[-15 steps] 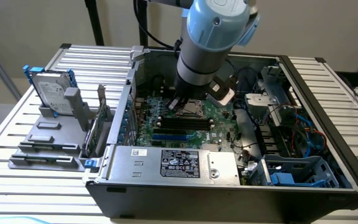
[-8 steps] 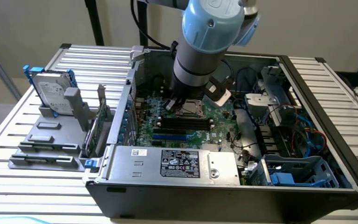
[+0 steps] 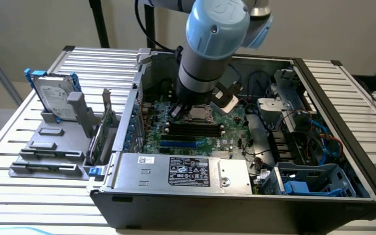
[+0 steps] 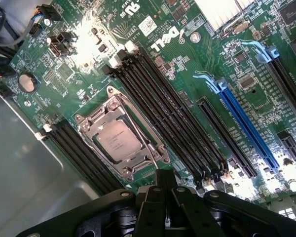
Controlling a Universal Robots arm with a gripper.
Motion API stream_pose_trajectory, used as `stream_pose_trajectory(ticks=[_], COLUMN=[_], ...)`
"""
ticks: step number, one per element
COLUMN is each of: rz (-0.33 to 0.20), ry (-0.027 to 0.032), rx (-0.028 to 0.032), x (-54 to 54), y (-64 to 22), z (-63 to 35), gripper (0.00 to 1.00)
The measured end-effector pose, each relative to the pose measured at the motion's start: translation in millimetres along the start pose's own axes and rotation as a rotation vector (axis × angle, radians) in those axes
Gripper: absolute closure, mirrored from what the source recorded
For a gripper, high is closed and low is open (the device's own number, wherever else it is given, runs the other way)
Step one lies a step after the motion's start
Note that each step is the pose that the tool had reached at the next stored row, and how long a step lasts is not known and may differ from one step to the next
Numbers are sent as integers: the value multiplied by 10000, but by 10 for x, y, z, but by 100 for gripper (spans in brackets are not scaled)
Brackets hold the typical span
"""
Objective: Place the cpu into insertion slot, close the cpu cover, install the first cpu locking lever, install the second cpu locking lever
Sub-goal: 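Install the second cpu locking lever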
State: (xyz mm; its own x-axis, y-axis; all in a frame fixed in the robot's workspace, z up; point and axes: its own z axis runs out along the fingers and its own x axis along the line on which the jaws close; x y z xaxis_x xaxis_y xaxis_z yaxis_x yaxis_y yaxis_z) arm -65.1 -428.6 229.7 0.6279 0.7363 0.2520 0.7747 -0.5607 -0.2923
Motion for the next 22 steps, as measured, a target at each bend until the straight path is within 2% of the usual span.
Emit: stream_pose_trajectory(ticks=[13, 22], rz=[-61, -100], ry=[111, 179], rx=[-97, -149], x=[-97, -115], y=[-29, -44], z=[186, 292], gripper=[89, 89])
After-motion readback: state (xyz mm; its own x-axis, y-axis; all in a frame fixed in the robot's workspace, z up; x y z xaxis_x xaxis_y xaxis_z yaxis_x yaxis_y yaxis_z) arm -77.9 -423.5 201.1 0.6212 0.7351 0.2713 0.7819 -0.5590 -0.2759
